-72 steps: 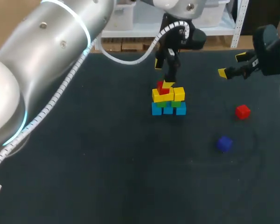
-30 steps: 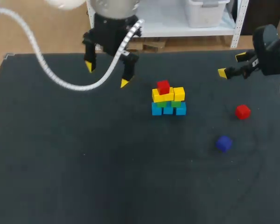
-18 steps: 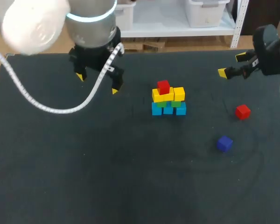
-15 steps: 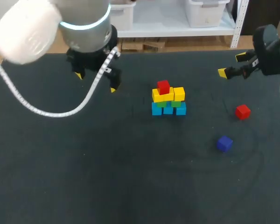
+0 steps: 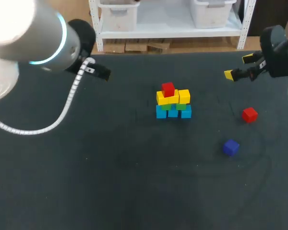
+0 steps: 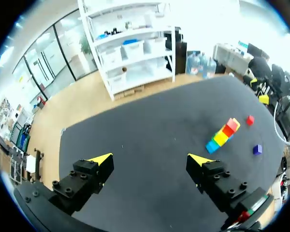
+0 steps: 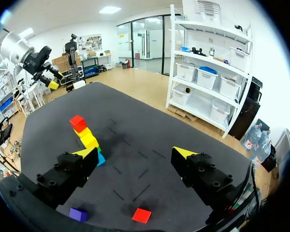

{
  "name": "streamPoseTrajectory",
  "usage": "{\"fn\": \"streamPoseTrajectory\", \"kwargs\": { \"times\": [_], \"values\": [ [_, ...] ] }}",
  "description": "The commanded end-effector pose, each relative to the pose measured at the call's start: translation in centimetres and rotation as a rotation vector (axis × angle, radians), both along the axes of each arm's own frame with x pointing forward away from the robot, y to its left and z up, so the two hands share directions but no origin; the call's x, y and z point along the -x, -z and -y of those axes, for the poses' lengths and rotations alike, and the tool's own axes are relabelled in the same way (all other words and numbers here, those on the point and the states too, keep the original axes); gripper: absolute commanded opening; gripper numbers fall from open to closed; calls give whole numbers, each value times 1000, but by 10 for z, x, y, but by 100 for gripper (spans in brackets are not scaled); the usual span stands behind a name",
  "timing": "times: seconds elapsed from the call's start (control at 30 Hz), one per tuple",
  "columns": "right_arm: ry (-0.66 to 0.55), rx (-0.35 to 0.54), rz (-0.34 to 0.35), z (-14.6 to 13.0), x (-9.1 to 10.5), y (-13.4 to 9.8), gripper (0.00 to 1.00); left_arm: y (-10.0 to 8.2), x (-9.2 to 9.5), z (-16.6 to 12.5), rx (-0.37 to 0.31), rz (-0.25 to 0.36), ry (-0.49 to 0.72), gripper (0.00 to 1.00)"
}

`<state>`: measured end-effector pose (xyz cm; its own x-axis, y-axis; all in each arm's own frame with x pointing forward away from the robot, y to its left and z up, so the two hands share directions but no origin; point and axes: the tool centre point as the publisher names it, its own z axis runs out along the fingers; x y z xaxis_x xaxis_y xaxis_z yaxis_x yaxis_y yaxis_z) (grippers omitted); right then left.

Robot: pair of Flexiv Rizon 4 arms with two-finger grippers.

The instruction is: Place the blue cubes, place green cubes on the blue cubes, place the yellow cubes on the green cubes, then place the red cubes on the yellow cubes, and place purple cube on the red cubes.

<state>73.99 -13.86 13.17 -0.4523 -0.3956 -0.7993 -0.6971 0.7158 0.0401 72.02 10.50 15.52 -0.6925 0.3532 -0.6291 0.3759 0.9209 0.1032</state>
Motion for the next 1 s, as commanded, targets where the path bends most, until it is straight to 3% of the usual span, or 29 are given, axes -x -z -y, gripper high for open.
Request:
{"fn": "streamPoseTrajectory", "kwargs": {
  "times": [0.03,0.3,0.47,0.6,1.0],
  "values": [
    [-5,-5,1,1,0,1,100,2,-17,-1,112,228,58,100],
    [-5,-5,1,1,0,1,100,-17,-34,6,107,234,86,100],
    [-5,-5,1,1,0,1,100,-31,-37,13,68,234,104,100],
    [-5,-5,1,1,0,1,100,-29,-35,18,48,197,134,100],
    [-5,-5,1,1,0,1,100,-29,-35,18,48,197,134,100]
  ]
}}
